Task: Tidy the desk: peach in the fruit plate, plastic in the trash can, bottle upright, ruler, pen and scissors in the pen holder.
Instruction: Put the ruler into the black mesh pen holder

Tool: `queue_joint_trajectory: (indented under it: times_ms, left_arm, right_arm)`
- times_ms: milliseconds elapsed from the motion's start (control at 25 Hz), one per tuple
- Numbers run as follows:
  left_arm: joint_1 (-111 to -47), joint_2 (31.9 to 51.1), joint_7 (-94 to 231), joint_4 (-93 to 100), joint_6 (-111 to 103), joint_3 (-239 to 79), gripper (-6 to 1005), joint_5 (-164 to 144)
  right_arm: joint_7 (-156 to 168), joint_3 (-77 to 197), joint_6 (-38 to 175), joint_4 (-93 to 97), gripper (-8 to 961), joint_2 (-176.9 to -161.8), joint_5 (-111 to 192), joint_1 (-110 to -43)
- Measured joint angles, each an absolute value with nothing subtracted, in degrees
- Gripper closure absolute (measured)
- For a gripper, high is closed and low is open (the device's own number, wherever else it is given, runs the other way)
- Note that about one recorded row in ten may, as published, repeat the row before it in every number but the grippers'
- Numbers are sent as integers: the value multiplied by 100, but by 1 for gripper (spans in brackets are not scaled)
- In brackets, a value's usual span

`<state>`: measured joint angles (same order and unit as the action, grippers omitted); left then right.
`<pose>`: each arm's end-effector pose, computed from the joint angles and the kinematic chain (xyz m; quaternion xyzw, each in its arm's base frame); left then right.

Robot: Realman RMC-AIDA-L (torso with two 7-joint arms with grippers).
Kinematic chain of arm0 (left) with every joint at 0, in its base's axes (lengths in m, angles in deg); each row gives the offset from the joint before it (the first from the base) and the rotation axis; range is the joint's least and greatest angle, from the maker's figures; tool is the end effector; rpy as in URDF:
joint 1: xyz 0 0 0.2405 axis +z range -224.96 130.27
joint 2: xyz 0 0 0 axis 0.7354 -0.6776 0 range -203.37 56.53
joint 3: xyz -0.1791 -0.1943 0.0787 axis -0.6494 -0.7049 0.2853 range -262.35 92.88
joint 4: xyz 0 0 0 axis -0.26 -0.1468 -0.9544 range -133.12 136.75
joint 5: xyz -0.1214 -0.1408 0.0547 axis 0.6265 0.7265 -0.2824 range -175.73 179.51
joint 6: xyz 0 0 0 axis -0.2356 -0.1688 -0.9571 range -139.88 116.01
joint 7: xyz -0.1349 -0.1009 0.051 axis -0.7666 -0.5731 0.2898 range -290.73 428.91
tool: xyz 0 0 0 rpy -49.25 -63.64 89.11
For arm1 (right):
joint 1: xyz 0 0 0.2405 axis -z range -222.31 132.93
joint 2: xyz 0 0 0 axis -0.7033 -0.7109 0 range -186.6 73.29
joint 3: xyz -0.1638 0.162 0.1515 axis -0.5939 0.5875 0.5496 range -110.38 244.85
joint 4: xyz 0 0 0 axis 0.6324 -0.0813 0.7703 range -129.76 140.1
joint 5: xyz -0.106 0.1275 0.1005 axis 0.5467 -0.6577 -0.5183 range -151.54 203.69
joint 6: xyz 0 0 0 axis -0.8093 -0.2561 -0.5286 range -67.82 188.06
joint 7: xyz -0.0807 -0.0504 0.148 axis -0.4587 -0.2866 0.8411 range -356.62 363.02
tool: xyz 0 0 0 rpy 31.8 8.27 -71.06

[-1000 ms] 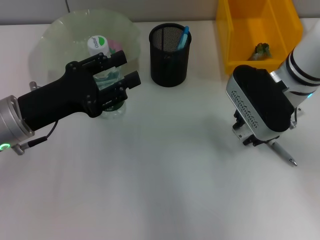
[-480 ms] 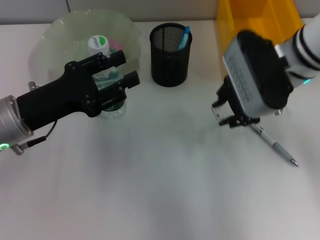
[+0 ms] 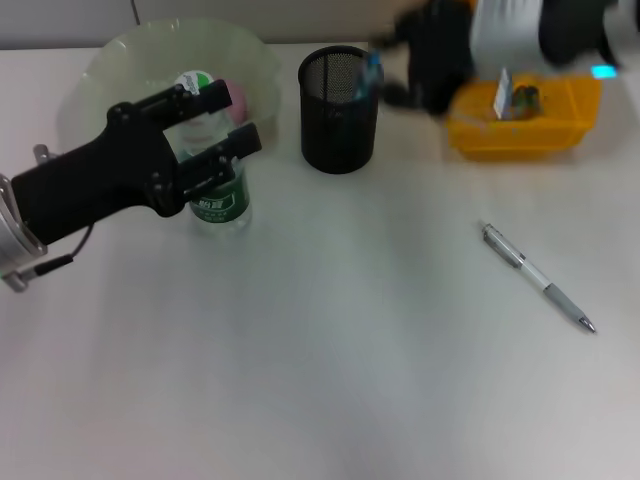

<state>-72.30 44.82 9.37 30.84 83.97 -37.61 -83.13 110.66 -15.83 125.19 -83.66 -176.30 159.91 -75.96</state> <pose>-0.2304 0.3179 -0.0127 -0.8768 -0.1105 -0.4249 0.1961 0.1122 0.3929 -0.0246 -0.9531 -0.0984 -0.0126 0.2858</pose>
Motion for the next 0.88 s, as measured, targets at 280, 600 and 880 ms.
queue_joint_trajectory:
  times_ms: [280, 600, 880]
  left_arm:
    - [-7196, 4479, 893, 3354, 8439, -3766, 413, -8295]
    - [-7134, 4482, 944, 3348, 8424, -3826, 413, -8291]
    - [-7144, 4479, 908, 3338, 8373, -3876, 413, -8291]
  right_arm:
    - [11341, -1677, 10203, -7644, 577, -17624, 14591, -7704]
    - [10398, -1680, 9331, -6350, 570, -17624, 12287, -8174]
    - [8362, -1676, 9732, -5273, 563, -17633, 9315, -8328]
